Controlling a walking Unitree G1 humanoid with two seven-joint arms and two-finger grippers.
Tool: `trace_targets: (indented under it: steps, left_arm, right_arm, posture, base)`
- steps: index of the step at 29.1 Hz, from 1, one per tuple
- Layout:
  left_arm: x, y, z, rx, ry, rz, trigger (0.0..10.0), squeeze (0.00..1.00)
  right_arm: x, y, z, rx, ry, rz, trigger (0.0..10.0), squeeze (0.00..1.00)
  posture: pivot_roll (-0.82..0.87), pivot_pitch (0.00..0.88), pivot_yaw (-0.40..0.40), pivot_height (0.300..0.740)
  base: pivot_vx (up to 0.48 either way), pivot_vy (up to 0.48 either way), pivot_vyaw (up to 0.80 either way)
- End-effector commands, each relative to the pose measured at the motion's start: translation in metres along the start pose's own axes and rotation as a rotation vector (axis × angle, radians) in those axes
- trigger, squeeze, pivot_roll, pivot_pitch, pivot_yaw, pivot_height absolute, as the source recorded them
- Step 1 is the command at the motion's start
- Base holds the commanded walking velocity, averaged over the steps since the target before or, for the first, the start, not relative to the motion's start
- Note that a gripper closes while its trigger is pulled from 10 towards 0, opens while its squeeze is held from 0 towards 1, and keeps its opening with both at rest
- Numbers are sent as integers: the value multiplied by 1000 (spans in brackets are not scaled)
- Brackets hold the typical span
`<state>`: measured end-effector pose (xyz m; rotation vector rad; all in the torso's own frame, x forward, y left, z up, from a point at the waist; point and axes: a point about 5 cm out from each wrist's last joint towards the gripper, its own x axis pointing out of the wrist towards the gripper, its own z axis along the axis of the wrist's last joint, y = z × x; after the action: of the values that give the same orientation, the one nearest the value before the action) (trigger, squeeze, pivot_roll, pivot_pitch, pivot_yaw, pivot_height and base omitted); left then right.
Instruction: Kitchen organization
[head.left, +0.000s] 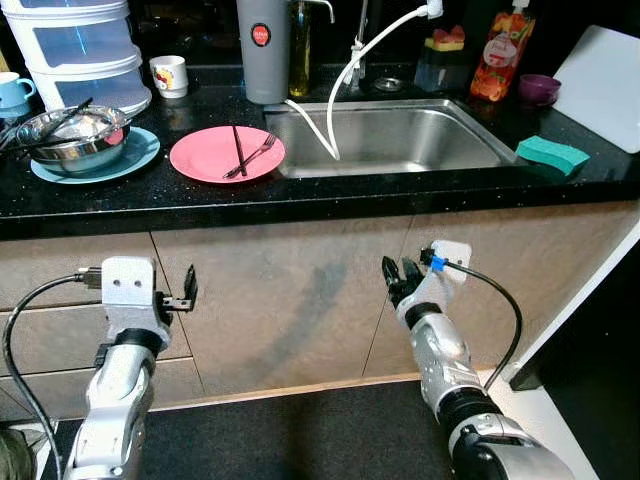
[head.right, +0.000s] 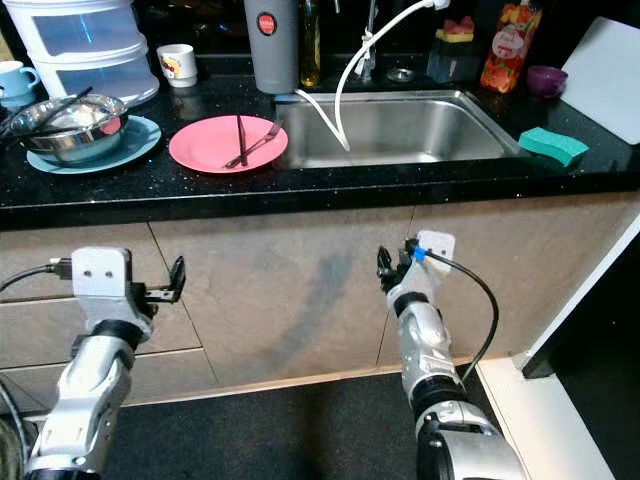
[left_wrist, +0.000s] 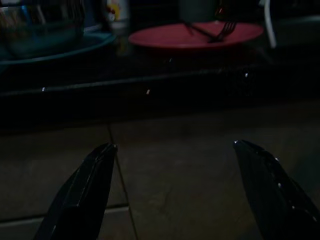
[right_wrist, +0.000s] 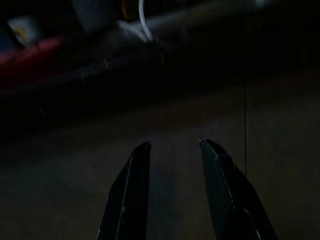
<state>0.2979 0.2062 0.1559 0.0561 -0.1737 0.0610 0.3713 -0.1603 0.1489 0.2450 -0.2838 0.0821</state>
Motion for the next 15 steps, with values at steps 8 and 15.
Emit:
trace_targets:
  steps: [8,15]
  left_arm:
    - [16,1,41,31,-113,5,10000,0]
    - [18,1,56,40,-160,14,10000,0]
  right_arm:
    - [19,9,25,32,-90,24,10000,0]
    - [23,13,27,35,-85,30,10000,0]
  posture:
    - [157,40,-6,740]
    - [161,41,-5,740]
  base:
    - [0,0,0]
    - [0,0,0]
